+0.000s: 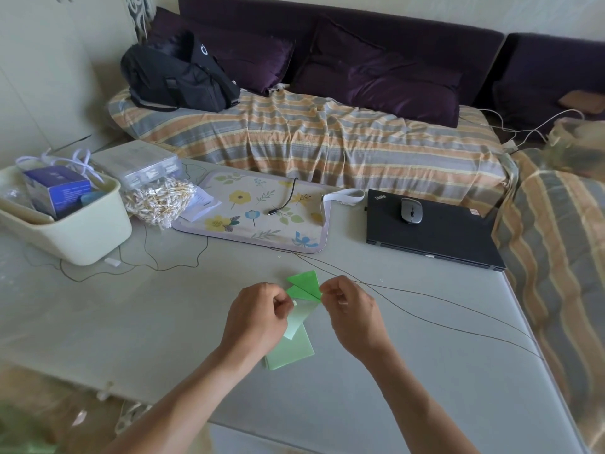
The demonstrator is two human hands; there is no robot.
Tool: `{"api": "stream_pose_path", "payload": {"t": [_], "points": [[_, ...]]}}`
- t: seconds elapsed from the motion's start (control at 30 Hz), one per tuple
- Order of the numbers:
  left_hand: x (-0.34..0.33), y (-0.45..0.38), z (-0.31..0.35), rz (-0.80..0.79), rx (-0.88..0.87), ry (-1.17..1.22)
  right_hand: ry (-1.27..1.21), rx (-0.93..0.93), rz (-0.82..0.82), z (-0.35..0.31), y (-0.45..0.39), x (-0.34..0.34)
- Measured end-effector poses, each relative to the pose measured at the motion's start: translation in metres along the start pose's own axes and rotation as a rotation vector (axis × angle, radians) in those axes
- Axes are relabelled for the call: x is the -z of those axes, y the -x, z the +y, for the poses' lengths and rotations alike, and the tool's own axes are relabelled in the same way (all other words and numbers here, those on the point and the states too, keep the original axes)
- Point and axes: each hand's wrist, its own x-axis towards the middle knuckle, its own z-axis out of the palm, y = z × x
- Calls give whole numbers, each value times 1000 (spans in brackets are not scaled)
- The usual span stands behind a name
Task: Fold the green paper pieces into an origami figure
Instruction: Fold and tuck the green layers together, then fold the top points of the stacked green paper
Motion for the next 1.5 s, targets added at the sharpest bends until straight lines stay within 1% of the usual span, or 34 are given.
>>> {"api": "stream_pose_path", "payload": {"t": [0.1,0.13,0.27,0.4,0.63,0.8,0.93,1.0,1.07,1.13,1.2,1.27,1.3,1.4,1.5], "points": [[-2,0,1,-29,-7,10,-45,16,-154,-6,3,-2],[-3,0,1,-38,-7,13,-43,11,-179,-7,4,-2],[-1,0,1,-44,-4,34,13,16,-131,-9,4,1],[3,1,0,12,-1,-40,46,-32,-88,-6,-1,9],[1,-2,-9,42,38,-45,14,-146,-188,-5,-1,15],[-1,-3,-10,52,14,-33,103,-162,-187,-1,-1,14],[-2,-3,-10,82,-38,-77,49,-231,-235,1,1,13],[-3,-5,-10,116,-52,-125,27,-282,-203,4,0,11],[-4,-6,-12,142,-45,-178,-74,-409,-136,10,-1,8],[-6,-5,-14,82,-24,-229,-278,-592,-63,16,-3,4],[-11,0,-15,-96,-24,-300,-432,-715,23,21,-5,-3],[-18,6,-15,-285,-52,-375,-485,-750,80,23,-8,-9],[-21,9,-15,-337,-69,-416,-495,-747,95,22,-10,-11],[-23,12,-16,-362,-110,-564,-532,-730,114,19,-13,-18],[-20,12,-17,-369,-125,-655,-543,-716,146,20,-15,-26]]}}
